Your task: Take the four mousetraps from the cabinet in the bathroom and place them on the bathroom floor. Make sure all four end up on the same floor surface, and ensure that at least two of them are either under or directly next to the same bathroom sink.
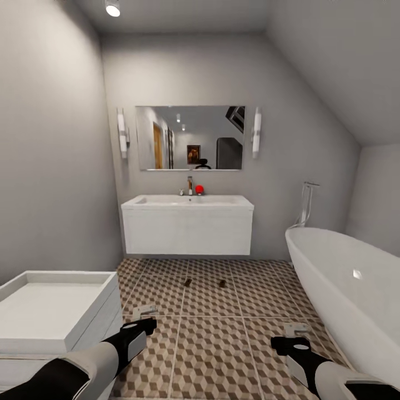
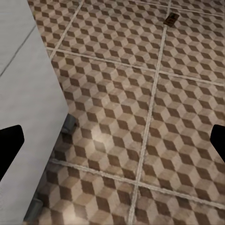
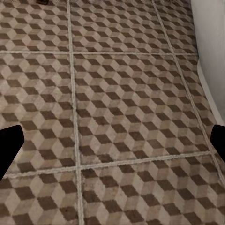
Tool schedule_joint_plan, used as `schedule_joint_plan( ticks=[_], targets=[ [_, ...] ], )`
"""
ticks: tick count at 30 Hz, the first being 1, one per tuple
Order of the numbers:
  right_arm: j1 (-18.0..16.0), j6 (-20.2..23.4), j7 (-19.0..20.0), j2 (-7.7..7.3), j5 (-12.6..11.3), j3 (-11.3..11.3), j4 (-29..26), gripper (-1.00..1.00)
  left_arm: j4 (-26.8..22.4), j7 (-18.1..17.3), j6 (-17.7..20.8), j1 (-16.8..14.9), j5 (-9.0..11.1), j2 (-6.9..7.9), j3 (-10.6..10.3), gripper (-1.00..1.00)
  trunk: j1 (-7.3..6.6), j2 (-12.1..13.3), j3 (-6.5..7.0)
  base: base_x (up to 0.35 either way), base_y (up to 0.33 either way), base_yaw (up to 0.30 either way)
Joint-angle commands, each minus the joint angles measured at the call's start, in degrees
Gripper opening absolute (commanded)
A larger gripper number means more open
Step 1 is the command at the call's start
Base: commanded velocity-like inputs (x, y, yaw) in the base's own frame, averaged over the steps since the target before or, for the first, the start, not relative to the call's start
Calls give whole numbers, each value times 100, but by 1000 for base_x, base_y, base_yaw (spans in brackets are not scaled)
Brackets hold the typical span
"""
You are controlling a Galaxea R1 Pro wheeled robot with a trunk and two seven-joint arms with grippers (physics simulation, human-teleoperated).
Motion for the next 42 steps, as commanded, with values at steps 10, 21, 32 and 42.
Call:
schedule_joint_plan(
  ticks=[10,21,32,42],
  targets=[
    [-7,-24,0,0,5,7,20,100,2,28,-174,40,56,0,-48,100,-221,399,173,0,0,0],
    [-7,-33,-27,6,2,5,25,100,7,29,-548,116,49,-14,-55,100,-463,840,371,0,0,0],
    [65,-92,-32,6,11,10,25,100,1,25,-623,285,44,4,-52,100,-704,1282,568,0,0,0],
    [199,-219,-27,6,9,13,25,100,0,22,-643,451,19,56,-56,100,-924,1683,748,0,0,0]
  ],
)
